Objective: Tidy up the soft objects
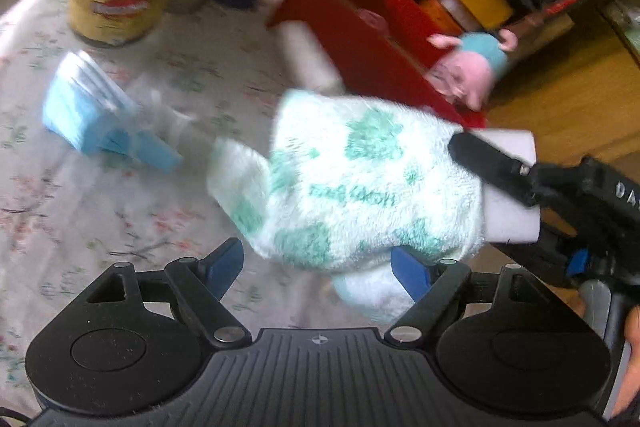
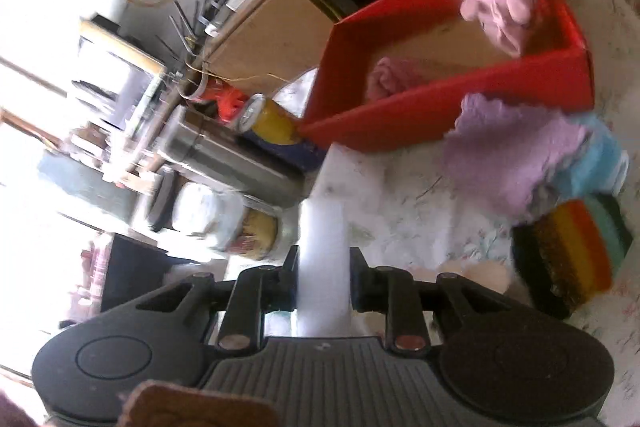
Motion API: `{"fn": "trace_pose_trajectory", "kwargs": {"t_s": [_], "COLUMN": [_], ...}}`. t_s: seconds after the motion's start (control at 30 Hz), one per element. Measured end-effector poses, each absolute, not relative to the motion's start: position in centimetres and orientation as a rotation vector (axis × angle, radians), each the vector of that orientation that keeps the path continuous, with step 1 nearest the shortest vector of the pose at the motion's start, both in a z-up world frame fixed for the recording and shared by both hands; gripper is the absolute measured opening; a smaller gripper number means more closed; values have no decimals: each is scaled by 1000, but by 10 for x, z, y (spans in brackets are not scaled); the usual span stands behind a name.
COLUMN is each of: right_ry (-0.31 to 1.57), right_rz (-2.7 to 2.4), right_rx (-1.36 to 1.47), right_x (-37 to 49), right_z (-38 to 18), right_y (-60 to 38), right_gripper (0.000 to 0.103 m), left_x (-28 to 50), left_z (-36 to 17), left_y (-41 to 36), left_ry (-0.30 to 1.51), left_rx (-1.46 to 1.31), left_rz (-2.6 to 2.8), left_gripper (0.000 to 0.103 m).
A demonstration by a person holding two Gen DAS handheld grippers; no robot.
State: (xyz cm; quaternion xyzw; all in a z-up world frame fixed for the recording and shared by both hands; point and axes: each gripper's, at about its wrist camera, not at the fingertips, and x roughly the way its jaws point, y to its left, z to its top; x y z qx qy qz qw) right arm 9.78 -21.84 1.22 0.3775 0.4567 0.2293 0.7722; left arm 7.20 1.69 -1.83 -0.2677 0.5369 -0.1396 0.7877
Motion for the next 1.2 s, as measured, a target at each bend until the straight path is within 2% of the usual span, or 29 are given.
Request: {"fn": "trace_pose_trajectory", "kwargs": {"t_s": [0.1, 0.17, 0.23, 0.27, 0.3, 0.37, 0.4, 0.43, 0.47, 0.53, 0.63, 0.7, 0.8, 0.87, 0.9, 0.97, 1.03, 1.13, 1.2], "right_ry": [982, 976, 930, 916, 934, 984, 959, 904, 885, 922, 870, 919, 732, 887, 892, 781, 889, 942, 958], "right_rz": [543, 557, 454, 421, 463, 570, 551, 477, 476, 636, 510, 646, 474, 577, 637, 550, 515, 512, 537], "right_rx": [903, 890, 653, 581, 639, 801, 716, 526, 472, 602, 317, 425, -4, 238, 269, 86, 217, 305, 365], "right_x": [94, 93, 85, 81, 78, 72, 64, 52, 43, 37, 33, 31, 20, 32, 29, 24, 45, 54, 60], "right_z": [16, 21, 37, 41, 38, 32, 39, 50, 55, 55, 63, 67, 81, 71, 73, 81, 63, 51, 50], "right_y": [-231, -232, -227, -225, -228, -234, -230, -220, -213, -201, -160, -151, -111, -122, -120, -105, -118, -127, -124], "right_gripper": [0, 0, 0, 0, 0, 0, 0, 0, 0, 0, 0, 0, 0, 0, 0, 0, 0, 0, 0], "left_x": [66, 61, 55, 51, 46, 37, 32, 29, 25, 23, 18, 13, 6, 3, 1, -7, -18, -28, -30], "left_z": [-15, -13, -10, -7, -6, -4, -5, -5, -4, 0, 6, 11, 16, 17, 17, 20, 25, 32, 33], "left_y": [16, 24, 37, 44, 52, 66, 72, 77, 81, 84, 84, 83, 86, 90, 92, 89, 74, 40, 30], "left_ry": [1138, 1140, 1130, 1116, 1097, 1087, 1088, 1084, 1076, 1057, 1037, 1016, 991, 985, 988, 991, 988, 954, 943], "left_rx": [-598, -604, -606, -613, -627, -677, -714, -745, -763, -760, -735, -723, -681, -671, -680, -665, -557, -316, -271], "left_rz": [-361, -340, -289, -272, -255, -241, -238, -228, -209, -175, -143, -159, -160, -165, -194, -284, -339, -374, -396], "left_gripper": [67, 37, 24, 20, 19, 22, 26, 32, 40, 51, 52, 55, 60, 60, 60, 60, 62, 70, 77]}}
